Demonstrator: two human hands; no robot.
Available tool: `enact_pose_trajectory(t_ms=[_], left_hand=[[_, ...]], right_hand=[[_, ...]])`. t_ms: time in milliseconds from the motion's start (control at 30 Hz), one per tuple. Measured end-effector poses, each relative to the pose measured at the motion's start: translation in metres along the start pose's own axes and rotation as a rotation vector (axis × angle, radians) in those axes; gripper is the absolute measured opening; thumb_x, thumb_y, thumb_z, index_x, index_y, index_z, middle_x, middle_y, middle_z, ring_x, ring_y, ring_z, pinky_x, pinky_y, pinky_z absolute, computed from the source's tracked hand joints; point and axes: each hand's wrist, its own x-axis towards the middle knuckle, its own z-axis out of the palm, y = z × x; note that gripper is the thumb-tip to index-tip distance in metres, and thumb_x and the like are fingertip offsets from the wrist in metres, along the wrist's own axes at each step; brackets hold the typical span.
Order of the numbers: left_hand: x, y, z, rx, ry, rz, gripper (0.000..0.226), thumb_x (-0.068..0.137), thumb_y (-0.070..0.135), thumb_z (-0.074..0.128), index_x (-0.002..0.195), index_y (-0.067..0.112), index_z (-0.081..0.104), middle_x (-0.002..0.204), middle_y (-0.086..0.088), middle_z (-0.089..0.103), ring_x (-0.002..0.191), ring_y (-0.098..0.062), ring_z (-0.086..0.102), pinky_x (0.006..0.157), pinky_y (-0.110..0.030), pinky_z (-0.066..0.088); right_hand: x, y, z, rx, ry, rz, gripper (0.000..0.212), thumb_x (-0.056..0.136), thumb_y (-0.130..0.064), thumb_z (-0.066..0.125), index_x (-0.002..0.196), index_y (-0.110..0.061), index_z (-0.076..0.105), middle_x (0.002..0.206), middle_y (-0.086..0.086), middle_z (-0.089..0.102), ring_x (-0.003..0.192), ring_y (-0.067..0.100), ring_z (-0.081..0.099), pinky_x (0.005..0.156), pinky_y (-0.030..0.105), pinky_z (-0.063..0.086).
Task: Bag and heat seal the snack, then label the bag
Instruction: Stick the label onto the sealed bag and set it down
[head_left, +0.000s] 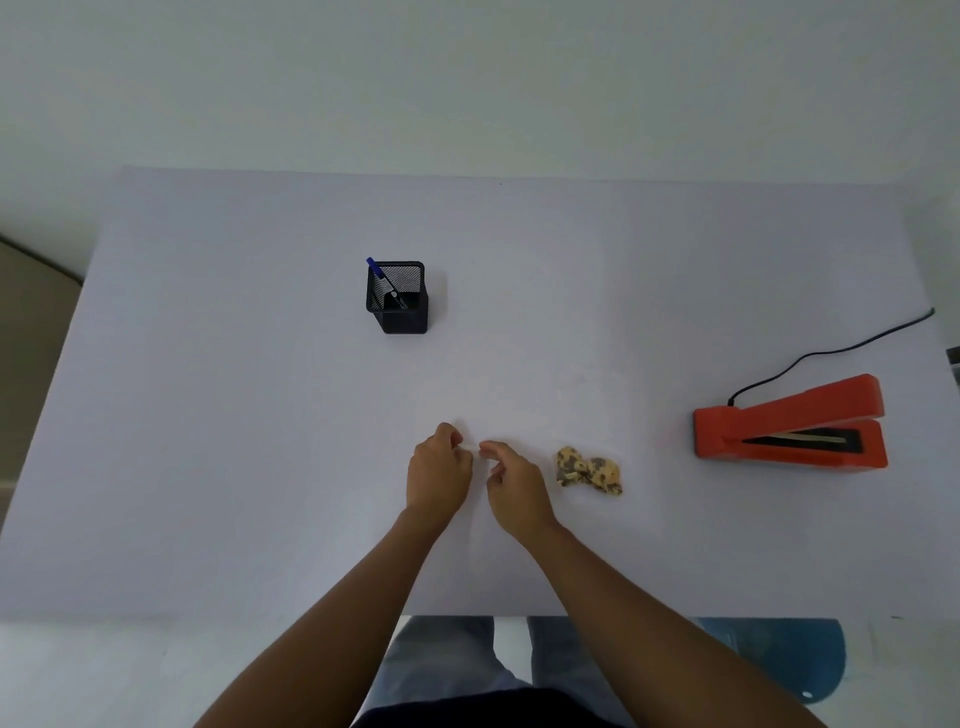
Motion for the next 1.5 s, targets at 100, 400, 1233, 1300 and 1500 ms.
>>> enact_pose_trajectory(t_ms=[100,400,1233,1300,1500], left_hand=[[-0.001,0.000,-0.012,-0.157,0.014,-0.127,0.010,0.091,0.008,0.057,0.098,0.013,0.063,0.085,-0.001,0.069,0.069,-0.014,0.064,0.061,-0.021,0.051],[-0.026,0.034,-0.082,-0.807,-0.279,-0.473,0.016,0.089,0.012,0.066,0.105,0.011,0.066,0.098,-0.010,0.075,0.086,-0.021,0.072,0.064,-0.031,0.048],[-0.020,0.140,-0.004,-0.250,-0.240,0.135,0.010,0.091,0.027,0.070,0.090,0.018,0.071,0.086,0.008,0.069,0.072,-0.008,0.059,0.066,-0.016,0.044],[-0.016,0.143,0.008,-0.230,-0.239,0.146,0.010,0.092,0.025,0.068,0.087,0.017,0.069,0.084,0.007,0.068,0.074,-0.008,0.060,0.065,-0.014,0.044],[-0.001,0.145,0.037,-0.226,-0.228,0.157,0.007,0.091,0.018,0.068,0.084,0.017,0.070,0.080,0.006,0.070,0.074,-0.008,0.064,0.068,-0.017,0.048]], right_hand=[[0.001,-0.003,-0.003,-0.012,0.003,0.001,0.045,0.096,0.006,0.044,0.134,-0.012,0.060,0.129,0.002,0.067,0.118,0.016,0.062,0.104,0.027,0.049],[-0.009,-0.047,-0.040,0.255,0.019,-0.101,0.038,0.092,0.002,0.060,0.118,-0.025,0.067,0.108,-0.017,0.069,0.089,-0.002,0.062,0.082,0.013,0.050],[-0.007,-0.001,-0.177,0.517,0.047,0.098,0.012,0.095,-0.015,0.065,0.092,-0.015,0.076,0.076,0.006,0.074,0.059,0.011,0.057,0.059,0.026,0.050],[-0.002,0.007,-0.180,0.514,0.057,0.110,0.011,0.094,-0.016,0.065,0.091,-0.016,0.075,0.077,0.005,0.074,0.060,0.010,0.057,0.057,0.024,0.048],[0.012,0.033,-0.180,0.470,0.110,0.147,0.010,0.093,-0.014,0.066,0.089,-0.011,0.075,0.074,0.002,0.072,0.057,0.005,0.056,0.055,0.019,0.046]])
